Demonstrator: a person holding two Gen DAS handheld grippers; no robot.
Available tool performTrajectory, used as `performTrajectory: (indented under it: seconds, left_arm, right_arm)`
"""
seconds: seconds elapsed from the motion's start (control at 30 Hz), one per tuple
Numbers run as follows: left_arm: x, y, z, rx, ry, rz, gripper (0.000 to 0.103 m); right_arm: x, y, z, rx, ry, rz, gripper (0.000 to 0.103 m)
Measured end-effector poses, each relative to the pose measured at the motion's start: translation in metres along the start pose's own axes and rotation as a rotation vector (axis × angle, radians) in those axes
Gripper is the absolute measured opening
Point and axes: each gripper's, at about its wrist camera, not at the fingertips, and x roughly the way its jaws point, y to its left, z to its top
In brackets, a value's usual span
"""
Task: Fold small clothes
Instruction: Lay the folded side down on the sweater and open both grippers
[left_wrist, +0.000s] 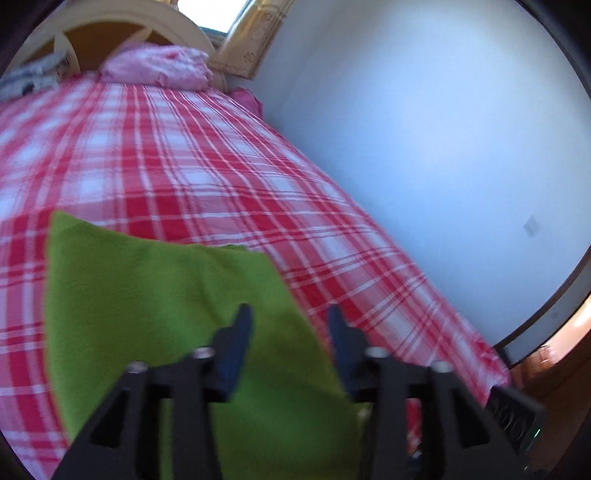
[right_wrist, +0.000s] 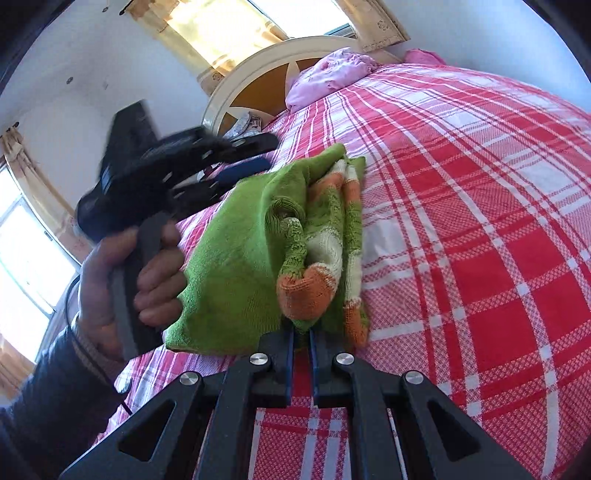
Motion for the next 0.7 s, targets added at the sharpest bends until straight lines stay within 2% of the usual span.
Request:
performTrajectory:
  seconds: [0.07,0.13,0.17,0.23,0.27,0.37,0.47,0.57,0.63,0.7]
  left_arm:
    - [-0.023,0.006,-0.017,0.045,-0.057,0.100,0.076]
    - [-0.047,0.015,-0.038,0.098,-0.102,0.172,0.076]
    - [-0.057,0.020,-0.049,0.116,-0.119,0.213,0.076]
    - [-0.070,0.029,-0.069,0.120,-0.134,0.228,0.080]
    - [-0.073,0.032,-0.077,0.113,-0.134,0.236,0.086]
    - [-0.066,0.038,-0.096,0.119,-0.093,0.257,0.088]
    - [-0.061,0.039,-0.095,0.114,-0.076,0.255,0.088]
    - [-0.054,0.046,-0.098,0.088,-0.055,0.216,0.096]
    - [-0.049,0.054,-0.098,0.043,-0.020,0.198,0.097]
    - [-0.050,0.059,-0.099,0.011,-0.023,0.173,0.097]
  right_arm:
    - [-0.001,-0.003,0.000,0.015,-0.004,0.013,0.011]
    - [-0.006,-0.005,0.001,0.028,-0.024,0.001,0.037]
    - [-0.010,-0.006,0.001,0.033,-0.042,0.008,0.039]
    - [-0.022,-0.001,0.004,-0.006,-0.101,-0.067,0.040]
    - [-0.028,0.002,0.006,-0.029,-0.133,-0.101,0.040]
    - [-0.034,0.010,0.023,-0.039,-0.170,-0.080,0.040]
    - [-0.021,0.028,0.046,-0.074,-0.138,-0.064,0.040]
    - [0.003,0.037,0.071,-0.092,-0.071,-0.068,0.040]
    - [0.030,0.033,0.091,-0.056,-0.003,-0.065,0.040]
    - [0.053,0.031,0.100,-0.047,0.052,-0.066,0.040]
